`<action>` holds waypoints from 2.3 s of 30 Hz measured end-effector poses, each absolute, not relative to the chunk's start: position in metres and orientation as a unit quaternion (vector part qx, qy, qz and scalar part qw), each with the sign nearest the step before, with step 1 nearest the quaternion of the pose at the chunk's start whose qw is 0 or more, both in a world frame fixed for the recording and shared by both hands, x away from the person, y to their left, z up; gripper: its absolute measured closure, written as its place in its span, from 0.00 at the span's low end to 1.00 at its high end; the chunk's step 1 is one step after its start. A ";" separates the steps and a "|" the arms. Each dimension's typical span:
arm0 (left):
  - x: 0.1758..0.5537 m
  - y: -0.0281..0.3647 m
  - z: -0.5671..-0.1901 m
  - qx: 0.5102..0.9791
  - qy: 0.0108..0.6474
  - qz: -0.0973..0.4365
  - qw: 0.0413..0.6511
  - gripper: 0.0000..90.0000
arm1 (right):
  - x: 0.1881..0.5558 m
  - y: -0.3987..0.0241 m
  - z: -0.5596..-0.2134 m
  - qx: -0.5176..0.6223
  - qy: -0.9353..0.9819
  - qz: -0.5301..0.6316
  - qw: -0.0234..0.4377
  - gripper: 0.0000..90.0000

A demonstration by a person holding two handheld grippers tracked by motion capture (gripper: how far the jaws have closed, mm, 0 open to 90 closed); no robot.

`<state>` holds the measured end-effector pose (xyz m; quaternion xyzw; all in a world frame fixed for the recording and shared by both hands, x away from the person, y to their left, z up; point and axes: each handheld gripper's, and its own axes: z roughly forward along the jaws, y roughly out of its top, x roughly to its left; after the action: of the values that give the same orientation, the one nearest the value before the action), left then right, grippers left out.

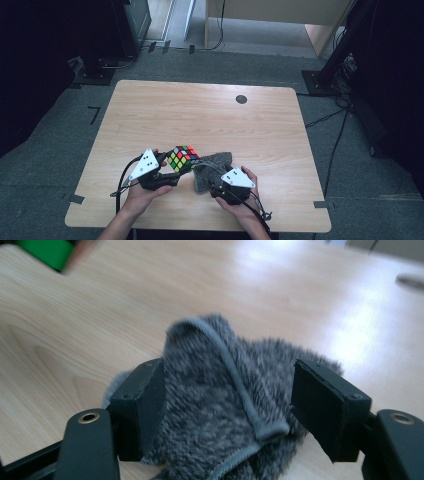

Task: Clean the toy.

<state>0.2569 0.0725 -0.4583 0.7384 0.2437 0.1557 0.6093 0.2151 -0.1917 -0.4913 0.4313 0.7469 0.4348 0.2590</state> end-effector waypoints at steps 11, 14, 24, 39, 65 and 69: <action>0.240 0.080 -0.465 0.760 0.192 0.154 0.601 0.38 | 0.236 -0.185 -0.514 0.489 0.753 0.399 0.185 0.36; 0.237 0.078 -0.467 0.774 0.183 0.152 0.587 0.38 | 0.238 -0.181 -0.520 0.488 0.765 0.380 0.180 0.36; 0.235 0.071 -0.473 0.786 0.178 0.131 0.577 0.38 | 0.238 -0.190 -0.517 0.481 0.767 0.393 0.159 0.80; 0.235 0.061 -0.482 0.796 0.175 0.150 0.560 0.38 | 0.198 -0.219 -0.445 0.368 0.692 0.592 0.186 0.85; 0.227 0.051 -0.482 0.802 0.154 0.177 0.549 0.38 | 0.193 -0.210 -0.447 0.386 0.675 0.600 0.188 0.84; 0.225 0.051 -0.478 0.794 0.153 0.169 0.564 0.38 | 0.189 -0.197 -0.451 0.373 0.691 0.595 0.172 0.84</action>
<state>0.2252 0.0512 -0.4778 0.7937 0.1534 0.1692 0.5638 0.1892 -0.1971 -0.4508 0.3728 0.6911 0.5947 0.1723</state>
